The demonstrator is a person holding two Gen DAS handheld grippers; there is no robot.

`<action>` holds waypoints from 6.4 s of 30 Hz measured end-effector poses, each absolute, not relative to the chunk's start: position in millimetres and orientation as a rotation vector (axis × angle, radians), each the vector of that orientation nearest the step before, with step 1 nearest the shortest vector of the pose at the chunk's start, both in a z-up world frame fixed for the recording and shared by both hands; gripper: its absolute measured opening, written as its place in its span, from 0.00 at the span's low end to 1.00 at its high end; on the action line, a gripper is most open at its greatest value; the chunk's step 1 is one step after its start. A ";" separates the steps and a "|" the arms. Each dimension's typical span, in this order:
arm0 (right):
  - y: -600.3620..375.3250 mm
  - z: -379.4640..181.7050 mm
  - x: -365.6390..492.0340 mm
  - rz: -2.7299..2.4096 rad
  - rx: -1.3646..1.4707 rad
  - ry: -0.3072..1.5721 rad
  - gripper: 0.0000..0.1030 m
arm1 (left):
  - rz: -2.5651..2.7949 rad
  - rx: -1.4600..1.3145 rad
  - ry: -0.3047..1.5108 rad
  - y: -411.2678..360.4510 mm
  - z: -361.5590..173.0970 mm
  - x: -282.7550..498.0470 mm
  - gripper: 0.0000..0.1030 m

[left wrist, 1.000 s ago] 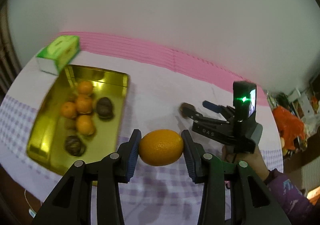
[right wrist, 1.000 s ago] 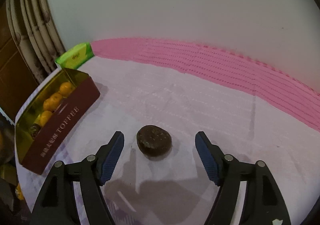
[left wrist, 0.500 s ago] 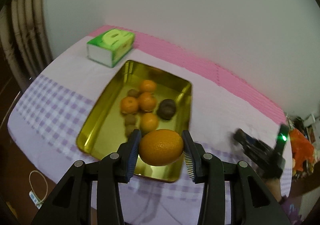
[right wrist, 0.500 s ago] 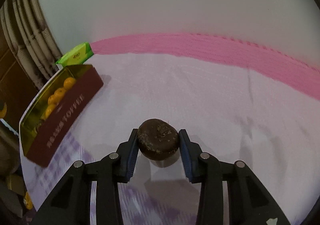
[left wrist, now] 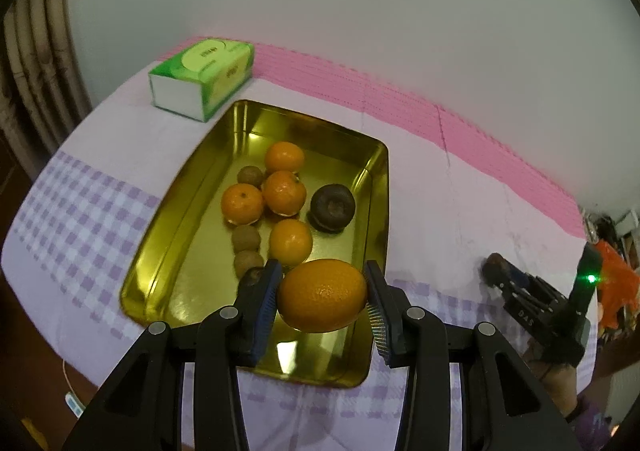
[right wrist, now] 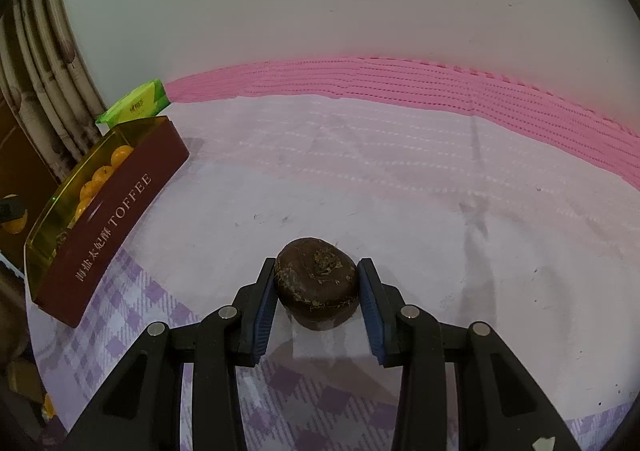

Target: Organize fruits

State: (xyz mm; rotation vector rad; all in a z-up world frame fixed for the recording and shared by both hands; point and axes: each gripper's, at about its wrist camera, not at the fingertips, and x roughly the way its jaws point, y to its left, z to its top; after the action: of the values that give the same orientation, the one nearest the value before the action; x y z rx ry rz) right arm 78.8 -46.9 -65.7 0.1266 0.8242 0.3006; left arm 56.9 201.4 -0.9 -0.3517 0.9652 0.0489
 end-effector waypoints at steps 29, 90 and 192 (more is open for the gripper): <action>-47.5 -65.6 78.0 0.303 0.129 0.824 0.35 | 0.090 -0.201 1.036 184.4 -39.2 84.7 0.41; 0.7 -1.6 8.7 0.407 0.073 0.782 0.35 | 0.449 -0.080 0.882 215.8 22.5 -16.8 0.80; 101.9 98.2 -50.8 0.313 -0.048 0.339 0.90 | 0.364 -0.126 0.634 219.9 78.1 -51.8 0.95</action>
State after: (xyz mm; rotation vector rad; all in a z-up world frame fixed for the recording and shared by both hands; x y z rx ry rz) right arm -50.8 101.9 98.2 -0.0483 0.3386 0.3130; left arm -51.8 219.9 78.1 -0.1265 0.6338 0.3639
